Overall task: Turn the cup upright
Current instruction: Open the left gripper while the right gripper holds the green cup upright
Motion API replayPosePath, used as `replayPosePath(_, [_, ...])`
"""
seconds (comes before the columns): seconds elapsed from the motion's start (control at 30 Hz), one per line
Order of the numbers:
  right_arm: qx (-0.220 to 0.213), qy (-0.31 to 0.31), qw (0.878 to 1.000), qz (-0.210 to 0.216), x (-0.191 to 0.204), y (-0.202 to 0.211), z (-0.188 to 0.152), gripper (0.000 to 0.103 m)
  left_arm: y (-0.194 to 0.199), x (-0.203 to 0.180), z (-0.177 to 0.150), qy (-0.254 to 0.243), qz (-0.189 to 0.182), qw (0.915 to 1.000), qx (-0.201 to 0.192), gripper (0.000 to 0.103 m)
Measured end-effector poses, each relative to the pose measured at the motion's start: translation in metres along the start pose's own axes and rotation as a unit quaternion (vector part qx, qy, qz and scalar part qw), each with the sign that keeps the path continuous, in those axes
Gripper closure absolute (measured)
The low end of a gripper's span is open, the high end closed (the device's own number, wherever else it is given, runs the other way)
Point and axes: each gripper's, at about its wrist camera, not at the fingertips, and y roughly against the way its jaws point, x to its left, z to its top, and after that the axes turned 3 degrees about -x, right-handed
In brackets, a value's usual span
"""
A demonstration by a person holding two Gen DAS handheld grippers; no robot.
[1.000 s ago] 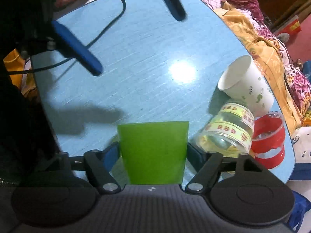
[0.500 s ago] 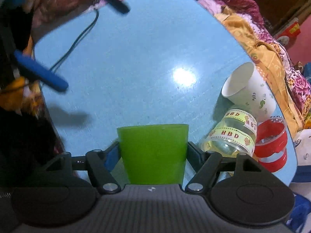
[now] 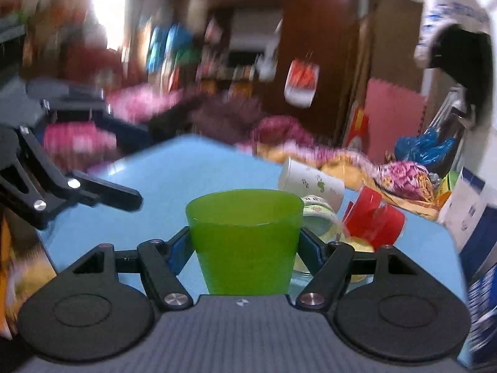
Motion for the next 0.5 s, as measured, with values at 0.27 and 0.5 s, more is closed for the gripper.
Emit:
replayPosePath(0.27, [-0.126, -0.066, 0.988, -0.057, -0.003, 0.016, -0.053, 0.031, -0.005, -0.023, -0.001, 0.052, 0.046, 0.9976, -0.011, 0.026])
replayPosePath(0.5, [-0.161, -0.077, 0.982, -0.067, 0.005, 0.021, -0.057, 0.031, 0.005, -0.051, -0.009, 0.044, 0.078, 0.9956, -0.027, 0.023])
